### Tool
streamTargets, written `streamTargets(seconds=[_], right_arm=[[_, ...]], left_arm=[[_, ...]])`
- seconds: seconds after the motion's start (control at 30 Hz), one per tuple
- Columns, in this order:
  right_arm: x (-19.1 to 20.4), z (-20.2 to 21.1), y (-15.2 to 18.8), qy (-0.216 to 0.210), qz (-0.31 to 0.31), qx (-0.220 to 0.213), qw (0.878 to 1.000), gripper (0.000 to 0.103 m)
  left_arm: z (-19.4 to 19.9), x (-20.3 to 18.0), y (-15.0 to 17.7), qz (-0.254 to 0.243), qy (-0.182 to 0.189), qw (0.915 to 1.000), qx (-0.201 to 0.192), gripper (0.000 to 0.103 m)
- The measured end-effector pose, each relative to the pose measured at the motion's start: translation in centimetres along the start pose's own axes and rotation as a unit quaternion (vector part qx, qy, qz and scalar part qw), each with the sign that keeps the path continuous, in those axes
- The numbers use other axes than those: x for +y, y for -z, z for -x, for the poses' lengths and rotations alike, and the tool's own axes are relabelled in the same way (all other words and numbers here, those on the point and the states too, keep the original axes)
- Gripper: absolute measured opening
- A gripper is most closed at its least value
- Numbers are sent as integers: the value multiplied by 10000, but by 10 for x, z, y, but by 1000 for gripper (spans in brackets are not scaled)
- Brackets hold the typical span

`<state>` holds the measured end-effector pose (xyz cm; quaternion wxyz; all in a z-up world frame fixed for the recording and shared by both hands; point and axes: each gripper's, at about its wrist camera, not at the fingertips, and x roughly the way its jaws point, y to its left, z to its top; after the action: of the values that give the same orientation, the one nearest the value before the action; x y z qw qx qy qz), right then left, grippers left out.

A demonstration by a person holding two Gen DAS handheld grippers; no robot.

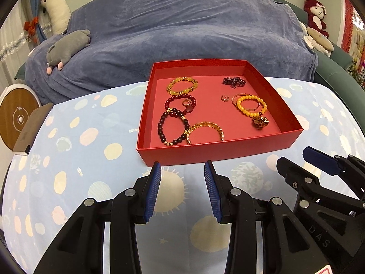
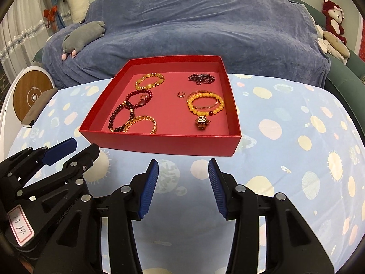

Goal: Organize jewelry

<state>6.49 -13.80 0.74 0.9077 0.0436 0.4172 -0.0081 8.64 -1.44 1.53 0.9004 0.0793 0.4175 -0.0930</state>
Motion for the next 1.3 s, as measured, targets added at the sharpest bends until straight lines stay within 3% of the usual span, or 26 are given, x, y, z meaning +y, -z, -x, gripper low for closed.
streamTargets(seconds=[0.1,0.2,0.33,0.47,0.6,1.3], right_arm=[[1,2,3,90,-8,-50,9999,49],[-2,2,6,232,-56,-78,9997,62],[-8,5,6,437,-154,-166,9988,78],[-14,9,6,500,-223,-283,9981,92],[-18,8,7,518,-135,-248,9983,93],[-24,10,9,581,-186,-242,9978,96]], left_arm=[[3,-4,1,24,-123,9999,-72,37],[2,0,2,188,-191,9996,-49,42],[0,8,2,447,-328,9985,-18,64],[2,14,3,553,-331,9978,-135,72],[2,12,4,360,-393,9985,-138,84],[-3,16,11,656,-248,9975,88,85]])
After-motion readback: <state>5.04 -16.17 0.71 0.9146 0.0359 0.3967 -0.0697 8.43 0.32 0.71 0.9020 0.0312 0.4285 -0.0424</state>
